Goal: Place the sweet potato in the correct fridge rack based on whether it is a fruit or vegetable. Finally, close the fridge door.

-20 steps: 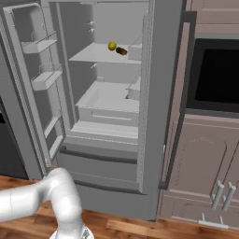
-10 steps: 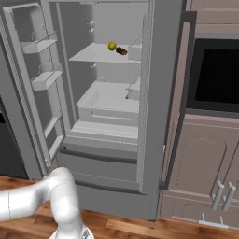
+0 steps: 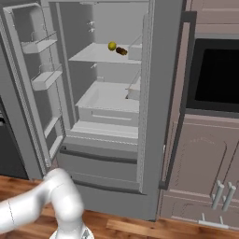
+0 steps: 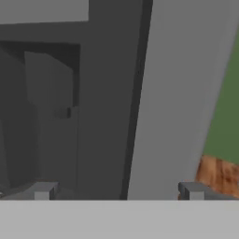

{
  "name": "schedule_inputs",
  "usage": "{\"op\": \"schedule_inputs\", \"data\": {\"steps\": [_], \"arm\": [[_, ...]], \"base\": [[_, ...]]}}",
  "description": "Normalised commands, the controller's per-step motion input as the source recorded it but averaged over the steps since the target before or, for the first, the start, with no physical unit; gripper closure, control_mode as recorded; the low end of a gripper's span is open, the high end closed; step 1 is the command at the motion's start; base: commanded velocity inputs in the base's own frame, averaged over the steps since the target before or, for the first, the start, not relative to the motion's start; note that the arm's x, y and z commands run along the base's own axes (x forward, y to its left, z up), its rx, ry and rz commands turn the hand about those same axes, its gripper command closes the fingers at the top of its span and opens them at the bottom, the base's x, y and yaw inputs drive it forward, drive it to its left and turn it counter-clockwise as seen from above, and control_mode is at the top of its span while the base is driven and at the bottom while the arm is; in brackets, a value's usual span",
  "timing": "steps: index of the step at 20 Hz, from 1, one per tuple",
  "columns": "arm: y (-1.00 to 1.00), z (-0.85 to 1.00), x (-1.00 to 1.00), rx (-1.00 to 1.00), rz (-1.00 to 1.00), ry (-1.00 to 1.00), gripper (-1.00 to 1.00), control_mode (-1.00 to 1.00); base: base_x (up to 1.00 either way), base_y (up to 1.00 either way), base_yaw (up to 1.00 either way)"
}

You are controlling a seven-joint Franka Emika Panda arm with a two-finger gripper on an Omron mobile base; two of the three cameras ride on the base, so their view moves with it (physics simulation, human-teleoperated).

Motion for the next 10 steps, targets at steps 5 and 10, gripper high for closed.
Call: {"op": "schedule_inputs", "data": {"steps": [5, 10], "arm": [[-0.65, 0.00, 0.05, 0.00, 0.13, 0.00, -1.00, -1.00], [-0.67, 0.02, 0.26, 0.03, 0.09, 0.00, -1.00, -1.00]], "base": [[0.00, 0.00, 0.00], [0.00, 0.00, 0.00]]}}
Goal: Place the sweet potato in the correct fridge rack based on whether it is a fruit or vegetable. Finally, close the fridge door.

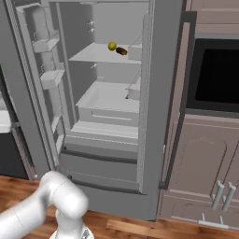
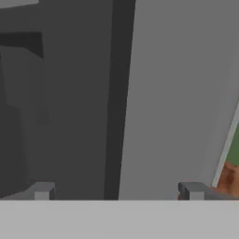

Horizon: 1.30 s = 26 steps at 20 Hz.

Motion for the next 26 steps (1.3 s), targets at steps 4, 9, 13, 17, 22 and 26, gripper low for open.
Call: {"op": "schedule_inputs", "data": {"steps": [4, 9, 13, 17, 22, 26], "arm": [[-0.49, 0.06, 0.57, 0.04, 0.05, 0.00, -1.00, -1.00], [-0.65, 0.15, 0.61, 0.08, 0.02, -0.01, -1.00, -1.00], [-0.74, 0.19, 0.66, 0.10, 0.01, -0.03, -1.00, -1.00], [-0.71, 0.16, 0.61, 0.09, 0.02, -0.08, -1.00, -1.00], [-0.61, 0.23, 0.38, 0.07, 0.10, -0.25, -1.00, -1.00], [-0.28, 0.27, 0.63, 0.04, 0.08, -0.29, -1.00, -1.00]], "base": [[0.00, 0.00, 0.00], [0.00, 0.00, 0.00], [0.00, 0.00, 0.00], [0.00, 0.00, 0.00], [0.00, 0.00, 0.00], [0.00, 0.00, 0.00]]}}
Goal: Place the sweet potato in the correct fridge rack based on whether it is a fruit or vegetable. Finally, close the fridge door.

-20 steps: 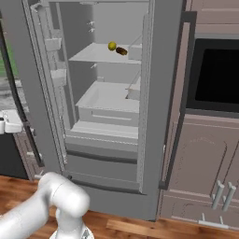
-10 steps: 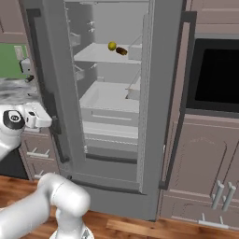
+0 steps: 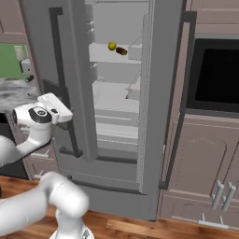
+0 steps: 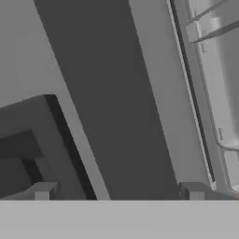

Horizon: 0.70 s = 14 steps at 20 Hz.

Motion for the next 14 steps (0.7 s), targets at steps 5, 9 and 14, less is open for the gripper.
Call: {"op": "schedule_inputs", "data": {"steps": [5, 9, 14], "arm": [[-0.07, 0.37, 0.78, 0.05, 0.02, -0.20, -1.00, -1.00], [0.00, 0.37, 0.99, 0.03, 0.00, -0.04, -1.00, -1.00], [-0.01, 0.37, 0.87, 0.04, 0.00, 0.00, -1.00, -1.00]], "base": [[0.00, 0.00, 0.00], [0.00, 0.00, 0.00], [0.00, 0.00, 0.00]]}}
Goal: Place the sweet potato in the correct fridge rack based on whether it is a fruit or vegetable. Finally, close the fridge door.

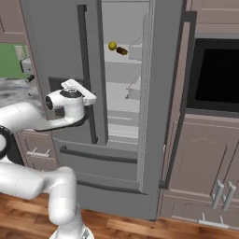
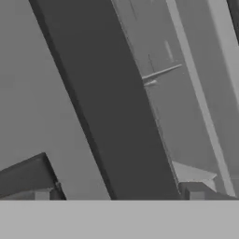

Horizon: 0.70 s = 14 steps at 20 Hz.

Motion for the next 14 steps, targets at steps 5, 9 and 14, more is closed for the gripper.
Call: {"op": "schedule_inputs", "data": {"steps": [5, 9, 14], "arm": [[-0.01, 0.11, 0.71, 0.02, 0.00, 0.05, -1.00, -1.00], [0.00, 0.00, 0.68, 0.00, 0.00, 0.11, -1.00, -1.00], [0.03, 0.41, -0.03, 0.00, 0.00, 0.09, -1.00, -1.00]], "base": [[0.00, 0.00, 0.00], [0.00, 0.00, 0.00], [0.00, 0.00, 0.00]]}}
